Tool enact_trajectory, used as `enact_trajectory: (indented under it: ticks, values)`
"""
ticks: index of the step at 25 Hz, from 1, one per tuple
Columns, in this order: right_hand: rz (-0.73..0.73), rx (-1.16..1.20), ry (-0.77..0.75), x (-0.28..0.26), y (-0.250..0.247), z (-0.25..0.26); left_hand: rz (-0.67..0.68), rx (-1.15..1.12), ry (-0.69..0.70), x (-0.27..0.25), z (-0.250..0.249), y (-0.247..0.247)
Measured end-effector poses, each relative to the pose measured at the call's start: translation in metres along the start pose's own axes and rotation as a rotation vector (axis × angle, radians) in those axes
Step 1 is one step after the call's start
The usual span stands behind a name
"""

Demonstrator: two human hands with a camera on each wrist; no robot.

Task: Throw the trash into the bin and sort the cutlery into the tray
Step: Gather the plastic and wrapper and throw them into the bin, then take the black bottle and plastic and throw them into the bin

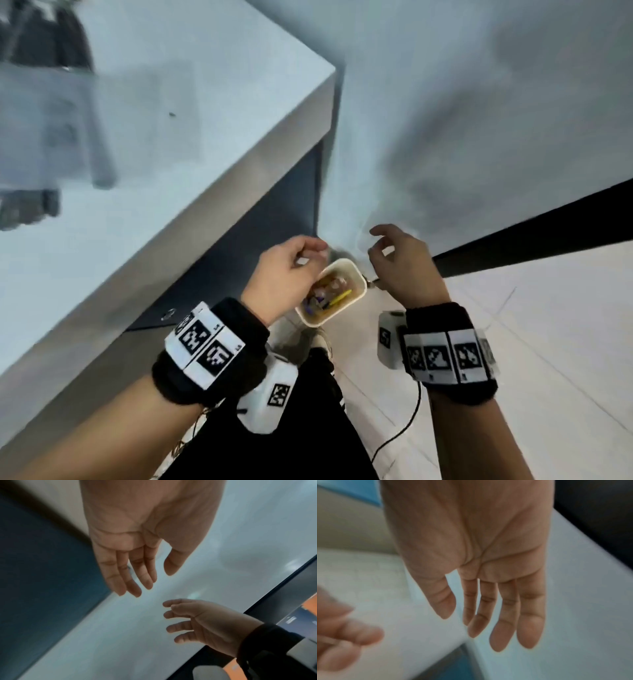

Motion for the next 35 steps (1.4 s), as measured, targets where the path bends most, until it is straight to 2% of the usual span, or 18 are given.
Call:
enact_trajectory:
  ticks: [3,6,10,13,14,18,21,24,27,30,32,35]
  values:
    - [-0.044,0.05,-0.262,-0.01,-0.048,0.098,-0.103,0.01,0.116,-0.066,-0.045,-0.068]
    - [-0.011,0.054,-0.484,-0.002,-0.055,0.173,-0.31,0.0,0.145,-0.108,-0.062,-0.135]
    - [0.097,-0.093,-0.634,0.031,-0.013,0.246,-0.646,0.034,0.107,-0.13,-0.058,-0.227]
    - [0.234,-0.267,-0.675,0.061,0.032,0.284,-0.903,0.285,0.017,-0.117,-0.051,-0.282]
    - [0.268,-0.313,-0.684,0.069,0.044,0.292,-0.939,0.341,-0.012,-0.109,-0.048,-0.294]
    - [0.382,-0.568,-0.612,0.09,0.093,0.327,-0.877,0.474,-0.11,-0.085,-0.03,-0.343]
    - [0.331,-0.759,-0.507,0.105,0.096,0.323,-0.788,0.621,-0.131,-0.064,-0.033,-0.345]
    - [0.332,-0.841,-0.431,0.112,0.094,0.313,-0.736,0.676,-0.191,-0.051,-0.032,-0.34]
    - [0.367,-0.65,-0.358,0.116,0.093,0.318,-0.72,0.697,-0.205,-0.043,-0.024,-0.35]
    - [0.31,-0.553,-0.379,0.12,0.085,0.319,-0.719,0.711,-0.223,-0.039,-0.025,-0.355]
    - [0.291,-0.429,-0.382,0.123,0.075,0.325,-0.708,0.66,-0.228,-0.036,-0.023,-0.359]
    - [0.194,-0.174,-0.401,0.138,0.049,0.342,-0.645,0.505,-0.155,-0.035,-0.025,-0.36]
Point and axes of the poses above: each hand's wrist, its own x-axis towards the middle knuckle, its own y-axis out of the palm, z = x × y, the point moved 1 cm from there along x, towards the middle knuckle, and after that the axes turned 9 degrees about -y, right-handed, at the moved point
